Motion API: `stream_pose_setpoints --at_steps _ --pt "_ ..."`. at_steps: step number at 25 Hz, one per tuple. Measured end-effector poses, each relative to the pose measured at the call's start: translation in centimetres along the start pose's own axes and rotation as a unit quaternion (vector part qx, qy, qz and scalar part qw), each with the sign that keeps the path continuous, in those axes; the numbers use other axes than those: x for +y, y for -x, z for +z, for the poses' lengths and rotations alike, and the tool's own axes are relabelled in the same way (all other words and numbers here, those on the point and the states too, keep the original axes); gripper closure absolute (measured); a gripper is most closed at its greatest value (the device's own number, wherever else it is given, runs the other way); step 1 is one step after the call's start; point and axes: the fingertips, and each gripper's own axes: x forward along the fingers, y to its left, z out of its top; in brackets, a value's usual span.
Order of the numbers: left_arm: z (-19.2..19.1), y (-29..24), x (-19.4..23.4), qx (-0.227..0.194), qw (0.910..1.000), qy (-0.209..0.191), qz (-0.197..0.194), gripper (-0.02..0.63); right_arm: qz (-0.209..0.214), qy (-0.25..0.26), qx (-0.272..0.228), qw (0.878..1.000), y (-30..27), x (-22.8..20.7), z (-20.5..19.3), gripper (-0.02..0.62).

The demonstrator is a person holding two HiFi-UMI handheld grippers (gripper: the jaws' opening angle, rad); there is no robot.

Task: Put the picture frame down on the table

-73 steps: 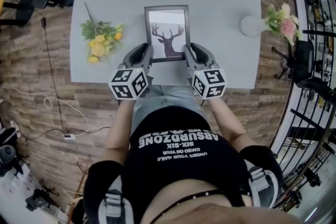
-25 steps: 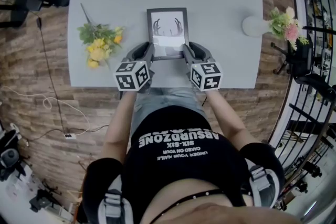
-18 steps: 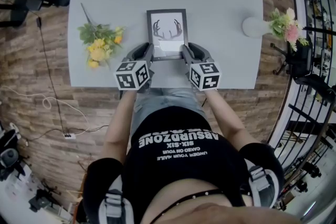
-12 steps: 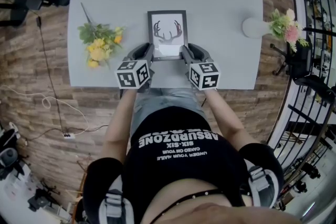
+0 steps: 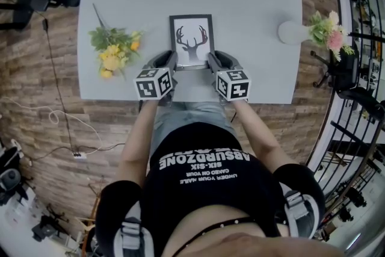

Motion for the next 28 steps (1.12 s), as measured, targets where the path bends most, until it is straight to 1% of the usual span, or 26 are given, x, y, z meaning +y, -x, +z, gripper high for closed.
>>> stream_pose_setpoints --at_steps 11,17,28 --pt "-0.8 -1.1 1.1 0.017 0.9998 -0.001 0.009 0.529 -0.005 -0.001 0.02 1.0 -1.3 -0.3 -0.8 0.5" --pt "-1.2 -1.6 1.4 0.023 0.9996 -0.005 0.015 0.529 -0.009 0.017 0.03 0.999 -1.7 -0.3 -1.4 0.497" --pt "-1.4 -2.0 1.9 0.033 0.9992 -0.012 0.02 0.529 -0.009 0.016 0.038 0.999 -2.3 -0.4 -1.8 0.497"
